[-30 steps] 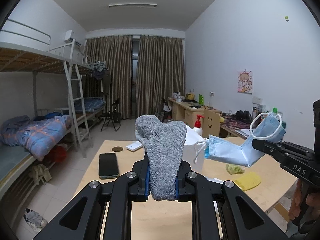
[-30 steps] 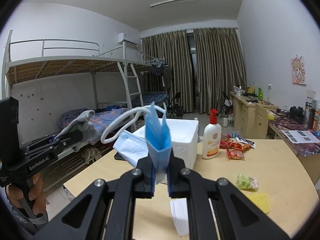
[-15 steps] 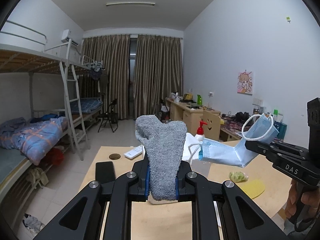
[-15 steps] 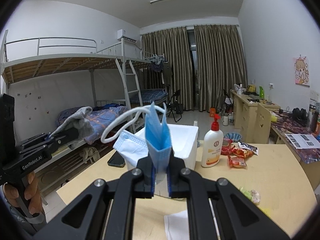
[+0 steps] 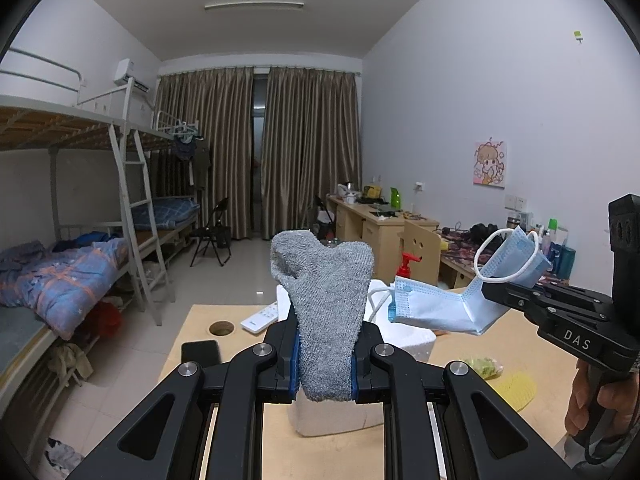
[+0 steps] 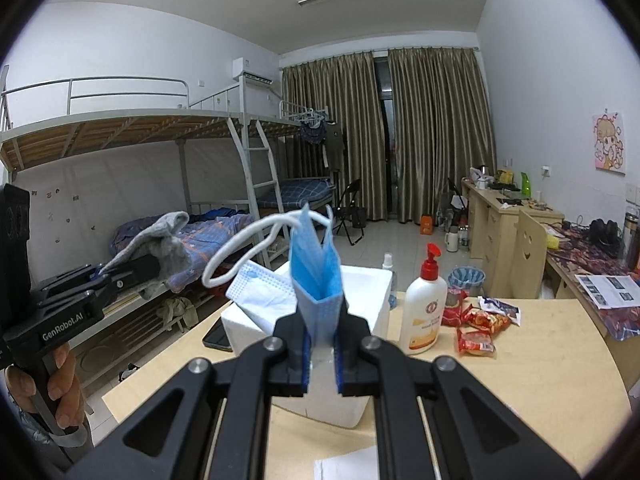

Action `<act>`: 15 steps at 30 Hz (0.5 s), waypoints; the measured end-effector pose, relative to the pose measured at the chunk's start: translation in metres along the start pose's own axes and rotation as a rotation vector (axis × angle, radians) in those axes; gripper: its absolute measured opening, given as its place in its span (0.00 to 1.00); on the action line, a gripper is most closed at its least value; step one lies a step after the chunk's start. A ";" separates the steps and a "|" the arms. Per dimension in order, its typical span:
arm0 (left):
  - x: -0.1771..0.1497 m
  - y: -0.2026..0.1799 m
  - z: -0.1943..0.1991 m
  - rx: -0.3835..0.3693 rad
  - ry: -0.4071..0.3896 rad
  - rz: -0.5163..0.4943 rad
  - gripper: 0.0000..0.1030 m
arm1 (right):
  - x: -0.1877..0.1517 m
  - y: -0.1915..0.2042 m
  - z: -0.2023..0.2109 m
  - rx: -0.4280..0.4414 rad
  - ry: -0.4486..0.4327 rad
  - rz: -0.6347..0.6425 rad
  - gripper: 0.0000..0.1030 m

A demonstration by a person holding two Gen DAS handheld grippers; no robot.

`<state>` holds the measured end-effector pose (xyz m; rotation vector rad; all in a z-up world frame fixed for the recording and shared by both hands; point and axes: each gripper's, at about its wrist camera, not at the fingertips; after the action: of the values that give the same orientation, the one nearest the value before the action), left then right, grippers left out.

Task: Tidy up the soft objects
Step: 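Lift the sock and mask and carry both toward the white foam box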

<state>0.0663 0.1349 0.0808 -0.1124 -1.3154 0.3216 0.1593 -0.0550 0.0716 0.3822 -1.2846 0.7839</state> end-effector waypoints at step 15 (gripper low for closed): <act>0.022 0.000 -0.048 -0.035 0.018 -0.009 0.18 | 0.016 -0.018 -0.030 -0.007 0.000 -0.011 0.12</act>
<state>0.1170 0.1463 0.0887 -0.1385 -1.3033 0.2896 0.1938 -0.0431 0.0813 0.3837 -1.2835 0.7698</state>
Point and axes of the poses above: each gripper's, at about its wrist camera, not at the fingertips, and z roughly against the way its jaws point, y to its left, x to its top, and after that the axes turned 13 degrees about z, right-handed
